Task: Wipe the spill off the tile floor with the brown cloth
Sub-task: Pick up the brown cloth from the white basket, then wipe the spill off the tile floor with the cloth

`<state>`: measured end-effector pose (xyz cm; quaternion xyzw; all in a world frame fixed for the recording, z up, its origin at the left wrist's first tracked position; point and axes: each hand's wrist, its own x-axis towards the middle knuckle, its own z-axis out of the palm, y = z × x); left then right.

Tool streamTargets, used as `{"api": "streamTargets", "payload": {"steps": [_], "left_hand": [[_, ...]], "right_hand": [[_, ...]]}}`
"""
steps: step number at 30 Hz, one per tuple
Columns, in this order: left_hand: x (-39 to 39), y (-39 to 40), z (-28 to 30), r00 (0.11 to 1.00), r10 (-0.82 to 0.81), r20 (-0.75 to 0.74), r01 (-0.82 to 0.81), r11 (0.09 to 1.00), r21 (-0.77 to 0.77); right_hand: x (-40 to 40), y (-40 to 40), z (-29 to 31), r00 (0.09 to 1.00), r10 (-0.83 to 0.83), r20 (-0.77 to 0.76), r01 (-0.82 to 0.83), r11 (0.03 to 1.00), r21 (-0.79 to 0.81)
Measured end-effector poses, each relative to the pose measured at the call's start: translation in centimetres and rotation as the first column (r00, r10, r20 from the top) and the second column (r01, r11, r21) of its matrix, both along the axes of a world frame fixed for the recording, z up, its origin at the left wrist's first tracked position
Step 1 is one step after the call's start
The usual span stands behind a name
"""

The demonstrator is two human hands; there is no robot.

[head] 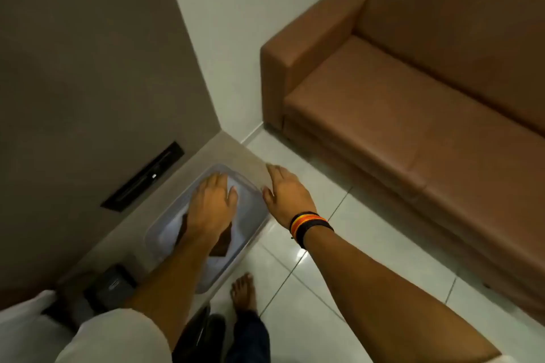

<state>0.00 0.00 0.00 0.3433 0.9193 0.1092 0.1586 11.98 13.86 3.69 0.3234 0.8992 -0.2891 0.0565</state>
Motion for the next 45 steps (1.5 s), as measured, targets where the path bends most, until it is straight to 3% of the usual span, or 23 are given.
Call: {"api": "streamTargets", "payload": {"steps": [4,8,10,14,18,22,26,29,30,33,36,41,45], "left_hand": [[-3.2,-4.1,-6.2,0.913,0.353,0.203,-0.349,0.935,-0.058],[-5.0,-7.5,-11.4,0.779,0.545,0.311,-0.481,0.837,-0.263],[-5.4,-8.8,-13.5,0.755,0.565,0.334,-0.485,0.823,-0.295],[-6.1,-9.3,-16.4,0.723,0.606,0.332,-0.512,0.793,-0.331],[-6.7,-8.8,-17.8,0.737,0.627,0.252,-0.517,0.763,-0.387],[-7.8,-9.1,-18.6,0.653,0.663,0.365,-0.577,0.748,-0.327],[-8.0,-9.3,-16.9,0.69,0.589,0.421,-0.556,0.804,-0.211],[-6.4,-8.6,-14.3,0.679,0.55,0.486,-0.629,0.777,-0.001],[-5.6,-8.2,-13.5,0.683,0.527,0.505,-0.642,0.763,0.072],[-3.2,-5.9,-11.2,0.775,0.401,0.488,-0.562,0.791,0.243],[0.0,-2.2,-9.9,0.868,0.277,0.412,-0.437,0.819,0.371],[10.7,3.9,-10.5,0.893,0.111,0.436,-0.298,0.872,0.387],[20.4,6.3,-13.3,0.838,0.034,0.545,-0.234,0.924,0.302]], "right_hand": [[-3.8,-4.0,-6.9,0.987,-0.032,0.159,0.083,0.941,-0.328],[-7.2,-8.3,-13.2,0.894,-0.293,0.34,0.442,0.701,-0.559],[-8.7,-9.7,-15.9,0.802,-0.412,0.433,0.598,0.556,-0.578],[-11.3,-11.0,-19.7,0.663,-0.505,0.553,0.748,0.409,-0.523],[-12.4,-11.4,-21.6,0.599,-0.544,0.587,0.801,0.393,-0.452],[-12.5,-11.5,-22.0,0.596,-0.517,0.614,0.803,0.356,-0.478],[-11.6,-11.2,-20.4,0.608,-0.564,0.559,0.774,0.264,-0.576],[-10.1,-10.3,-17.8,0.577,-0.655,0.488,0.7,0.09,-0.708],[-9.3,-9.9,-16.9,0.576,-0.685,0.447,0.671,0.083,-0.737],[-5.9,-8.5,-14.8,0.568,-0.785,0.248,0.605,0.194,-0.772],[-0.9,-6.7,-13.6,0.46,-0.886,0.063,0.569,0.24,-0.786],[11.1,-3.2,-13.7,0.275,-0.961,-0.022,0.586,0.185,-0.789],[21.9,-1.6,-15.5,0.249,-0.967,0.061,0.653,0.121,-0.747]]}}
